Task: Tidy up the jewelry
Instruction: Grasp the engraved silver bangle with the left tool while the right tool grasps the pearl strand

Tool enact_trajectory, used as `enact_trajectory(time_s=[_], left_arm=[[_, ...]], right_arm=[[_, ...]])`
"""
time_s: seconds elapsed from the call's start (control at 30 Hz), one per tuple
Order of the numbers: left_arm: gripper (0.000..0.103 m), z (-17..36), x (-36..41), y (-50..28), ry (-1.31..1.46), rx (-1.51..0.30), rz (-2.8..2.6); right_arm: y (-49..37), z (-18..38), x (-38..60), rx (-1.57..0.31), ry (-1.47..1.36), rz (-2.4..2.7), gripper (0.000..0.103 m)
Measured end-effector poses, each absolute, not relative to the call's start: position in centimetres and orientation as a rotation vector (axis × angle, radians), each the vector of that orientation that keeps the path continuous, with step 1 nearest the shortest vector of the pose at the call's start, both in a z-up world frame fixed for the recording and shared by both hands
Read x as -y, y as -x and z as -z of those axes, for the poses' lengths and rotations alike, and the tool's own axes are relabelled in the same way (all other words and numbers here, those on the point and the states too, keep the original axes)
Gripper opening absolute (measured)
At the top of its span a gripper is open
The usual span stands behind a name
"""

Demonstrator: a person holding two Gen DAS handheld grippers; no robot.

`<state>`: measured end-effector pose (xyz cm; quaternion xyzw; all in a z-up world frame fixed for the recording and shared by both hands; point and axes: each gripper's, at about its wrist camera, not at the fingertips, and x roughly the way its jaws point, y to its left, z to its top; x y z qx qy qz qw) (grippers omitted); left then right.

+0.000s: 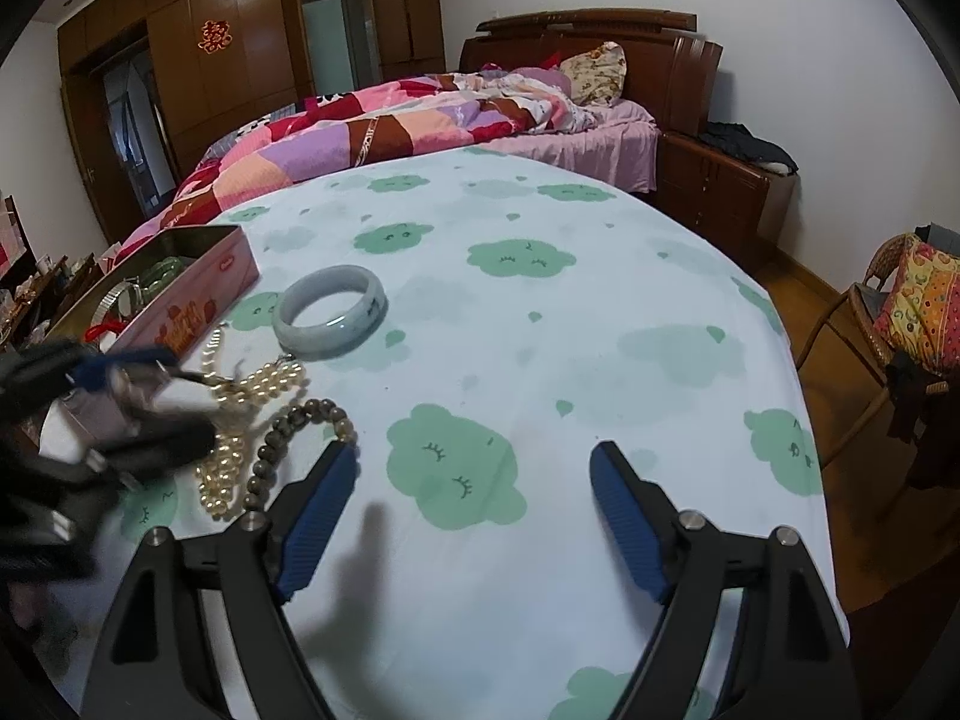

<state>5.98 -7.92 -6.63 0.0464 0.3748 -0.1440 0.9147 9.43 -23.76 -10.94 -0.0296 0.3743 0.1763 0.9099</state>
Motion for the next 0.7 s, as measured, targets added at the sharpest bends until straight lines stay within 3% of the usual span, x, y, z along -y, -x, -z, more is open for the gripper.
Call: enact_trajectory(time_s=[0.7], left_arm=[[0.064,1.8,4.3,-4.6,-0.082,-0.61,0.202]], right_arm=[[-7.8,9.7,20.7,-0.745,0.089,-0.501,0.083]])
